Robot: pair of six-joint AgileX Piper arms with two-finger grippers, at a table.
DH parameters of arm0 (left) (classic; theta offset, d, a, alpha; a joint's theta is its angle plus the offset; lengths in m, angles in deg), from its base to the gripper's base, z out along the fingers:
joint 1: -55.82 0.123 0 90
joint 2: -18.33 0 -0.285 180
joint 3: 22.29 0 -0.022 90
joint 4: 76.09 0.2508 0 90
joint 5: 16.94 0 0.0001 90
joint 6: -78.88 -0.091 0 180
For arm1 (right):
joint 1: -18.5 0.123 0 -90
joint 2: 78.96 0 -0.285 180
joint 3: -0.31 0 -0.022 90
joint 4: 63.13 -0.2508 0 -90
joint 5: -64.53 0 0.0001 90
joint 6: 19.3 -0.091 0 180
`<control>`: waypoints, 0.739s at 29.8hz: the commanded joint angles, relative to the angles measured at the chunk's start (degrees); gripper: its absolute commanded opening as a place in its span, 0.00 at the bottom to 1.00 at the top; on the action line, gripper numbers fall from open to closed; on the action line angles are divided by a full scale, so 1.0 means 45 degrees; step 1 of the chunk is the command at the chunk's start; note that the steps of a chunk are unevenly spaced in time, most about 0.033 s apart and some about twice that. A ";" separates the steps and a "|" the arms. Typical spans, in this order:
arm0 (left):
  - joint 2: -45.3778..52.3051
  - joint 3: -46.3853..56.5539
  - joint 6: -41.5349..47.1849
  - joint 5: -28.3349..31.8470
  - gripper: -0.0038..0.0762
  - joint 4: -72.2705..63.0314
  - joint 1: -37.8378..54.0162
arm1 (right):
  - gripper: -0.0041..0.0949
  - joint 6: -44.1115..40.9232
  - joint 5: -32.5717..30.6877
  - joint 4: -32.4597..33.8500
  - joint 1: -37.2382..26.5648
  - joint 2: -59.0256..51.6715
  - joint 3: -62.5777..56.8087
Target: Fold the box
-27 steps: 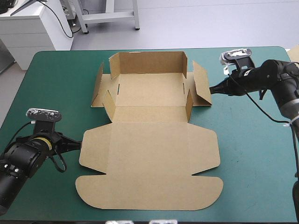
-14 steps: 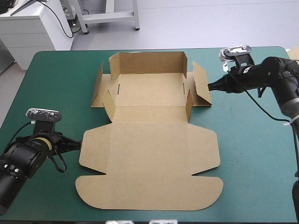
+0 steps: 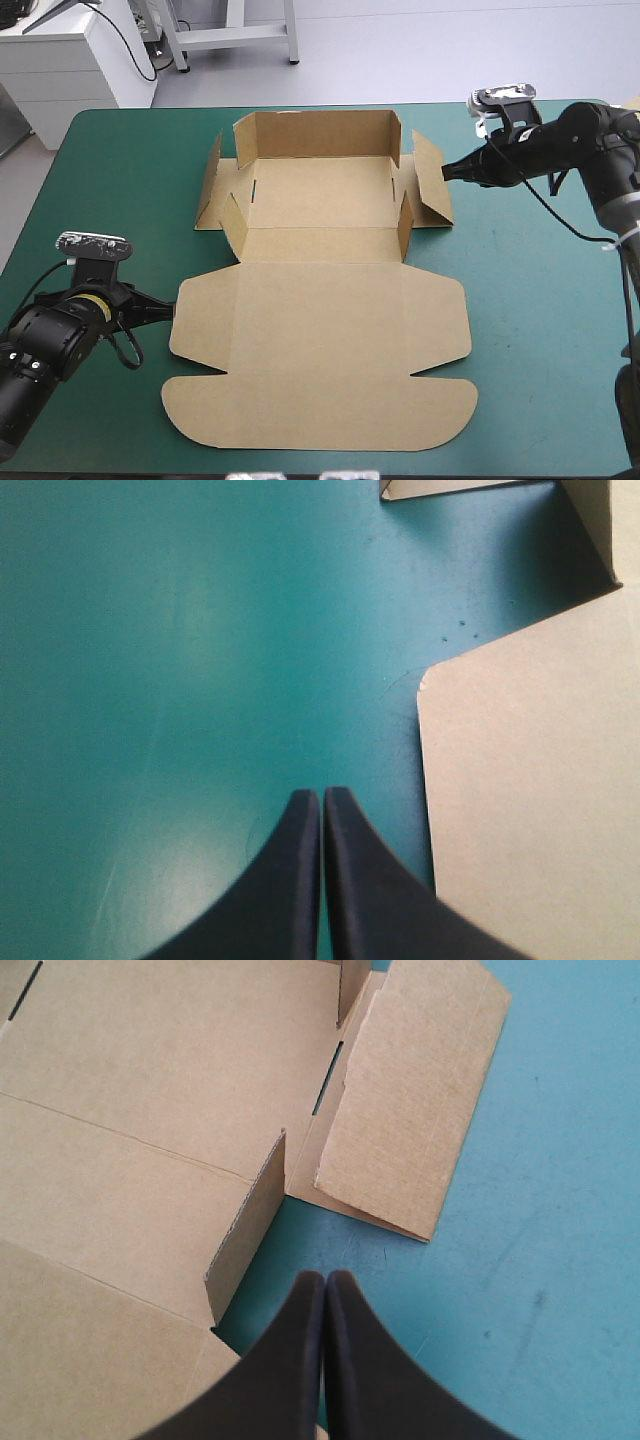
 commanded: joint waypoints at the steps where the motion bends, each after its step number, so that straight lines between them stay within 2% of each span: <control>1: 0.0094 -0.0334 0.0067 0.0612 0.04 0.0136 0.0030 | 0.02 -0.0138 -0.0114 -0.0336 0.0021 0.0257 0.1014; 6: 0.0094 -0.0334 0.0067 0.0632 0.04 0.0136 0.0030 | 0.03 -0.0317 -0.0596 -0.0187 0.0657 0.1225 0.2264; 13: 0.0094 -0.0334 0.0067 0.0608 0.04 0.0136 0.0030 | 0.03 -0.1188 -0.1204 0.2215 0.2171 0.2904 0.4172; 16: 0.0094 -0.0334 0.0067 0.0608 0.04 0.0136 0.0030 | 0.03 -0.1310 -0.1958 0.2249 0.2274 0.3682 0.4777; 18: 0.0094 -0.0334 0.0067 0.0608 0.04 0.0136 0.0030 | 0.04 -0.1476 -0.1958 0.2189 0.2303 0.3918 0.4847; 22: 0.0094 -0.0334 0.0067 0.0631 0.04 0.0159 0.0030 | 0.15 -0.1861 -0.1958 0.2372 0.2386 0.4158 0.4847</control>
